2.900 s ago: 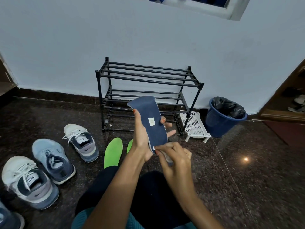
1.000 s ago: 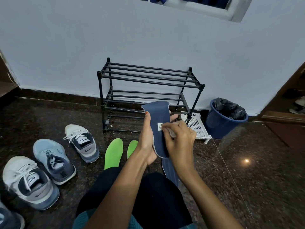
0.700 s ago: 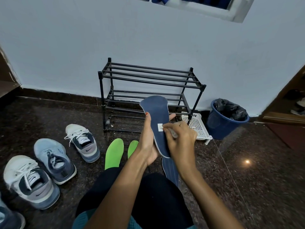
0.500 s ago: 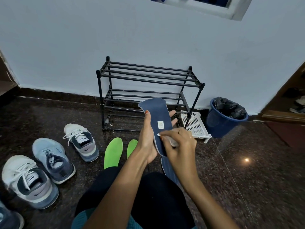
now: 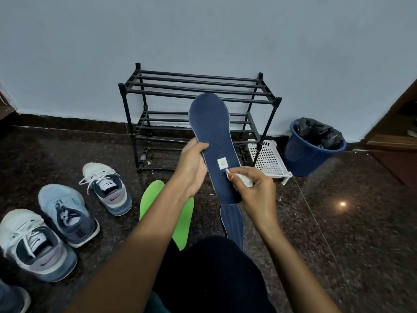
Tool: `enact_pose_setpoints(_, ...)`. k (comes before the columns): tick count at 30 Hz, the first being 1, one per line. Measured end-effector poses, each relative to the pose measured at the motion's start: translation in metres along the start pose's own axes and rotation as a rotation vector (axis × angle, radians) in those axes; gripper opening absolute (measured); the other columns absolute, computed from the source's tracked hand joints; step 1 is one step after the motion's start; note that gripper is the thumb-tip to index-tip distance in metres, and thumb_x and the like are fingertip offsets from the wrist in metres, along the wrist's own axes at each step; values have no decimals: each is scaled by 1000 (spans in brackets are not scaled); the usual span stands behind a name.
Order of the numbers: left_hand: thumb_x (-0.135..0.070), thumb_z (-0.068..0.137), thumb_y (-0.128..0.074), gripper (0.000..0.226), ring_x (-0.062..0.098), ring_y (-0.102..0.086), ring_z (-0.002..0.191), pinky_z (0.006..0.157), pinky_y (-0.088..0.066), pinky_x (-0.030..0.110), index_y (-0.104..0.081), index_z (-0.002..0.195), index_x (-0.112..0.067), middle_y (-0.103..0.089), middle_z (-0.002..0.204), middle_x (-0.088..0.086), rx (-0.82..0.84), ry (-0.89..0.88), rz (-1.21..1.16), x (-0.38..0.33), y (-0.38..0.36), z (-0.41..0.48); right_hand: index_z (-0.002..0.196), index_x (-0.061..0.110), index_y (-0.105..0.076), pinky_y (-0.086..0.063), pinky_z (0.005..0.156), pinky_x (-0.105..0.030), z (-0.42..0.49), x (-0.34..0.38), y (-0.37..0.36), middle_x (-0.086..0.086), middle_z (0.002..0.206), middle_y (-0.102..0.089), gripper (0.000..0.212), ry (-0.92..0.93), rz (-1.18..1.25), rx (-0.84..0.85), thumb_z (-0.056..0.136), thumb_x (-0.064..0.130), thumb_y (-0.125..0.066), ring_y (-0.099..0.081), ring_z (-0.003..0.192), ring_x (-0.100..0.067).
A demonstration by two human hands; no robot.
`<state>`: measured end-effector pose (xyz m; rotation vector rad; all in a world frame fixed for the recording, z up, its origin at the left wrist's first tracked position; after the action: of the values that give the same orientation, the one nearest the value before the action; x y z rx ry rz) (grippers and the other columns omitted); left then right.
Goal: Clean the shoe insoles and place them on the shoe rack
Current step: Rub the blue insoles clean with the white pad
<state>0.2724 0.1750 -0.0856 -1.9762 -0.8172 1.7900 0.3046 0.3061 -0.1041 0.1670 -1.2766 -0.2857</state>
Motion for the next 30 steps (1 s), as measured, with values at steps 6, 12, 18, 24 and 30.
enact_pose_setpoints(6,19,87,-37,38,15,-61,83,75,-55,28,-55,103,-10,-65,91,5,-7,50,300,9,18,46,72,32,-68,-50,76,-27,-1,-56,-6,4,87,-69,27,-144,74,31,78,5,-70,-64,84,-10)
enact_pose_setpoints(12,23,85,-42,52,19,-61,96,85,-50,31,-50,121,-13,-64,104,7,41,211,555,67,59,86,67,35,-67,-48,70,-19,-12,-124,-25,3,82,-67,37,-265,62,75,75,-1,-70,-61,74,-2)
enact_pose_setpoints(18,18,86,-52,50,11,-60,85,75,-52,27,-47,122,-15,-61,95,-2,11,339,701,140,121,105,60,35,-68,-52,70,-30,-32,-206,-47,1,83,-69,37,-468,35,127,76,2,-71,-65,74,-10)
enact_pose_setpoints(24,18,83,-57,51,23,-55,98,66,-48,17,-46,130,-1,-57,112,12,-67,427,806,205,174,110,67,32,-67,-50,71,-23,-57,-265,-71,2,85,-64,29,-627,-21,186,78,5,-70,-61,74,-4)
enact_pose_setpoints(30,17,81,-61,51,26,-54,99,75,-50,30,-48,128,1,-57,122,23,-101,472,902,245,209,119,78,19,-72,-45,72,-12,-71,-302,-90,-4,93,-66,12,-713,-57,232,79,7,-68,-59,79,3)
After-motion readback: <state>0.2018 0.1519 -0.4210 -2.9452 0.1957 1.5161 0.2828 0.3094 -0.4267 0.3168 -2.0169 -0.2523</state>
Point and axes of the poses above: each hand's wrist, its own z-axis towards the middle knuckle, its own y-axis out of the back of the hand, x = y × z, the point moved 1 cm from there along z, towards the middle knuckle
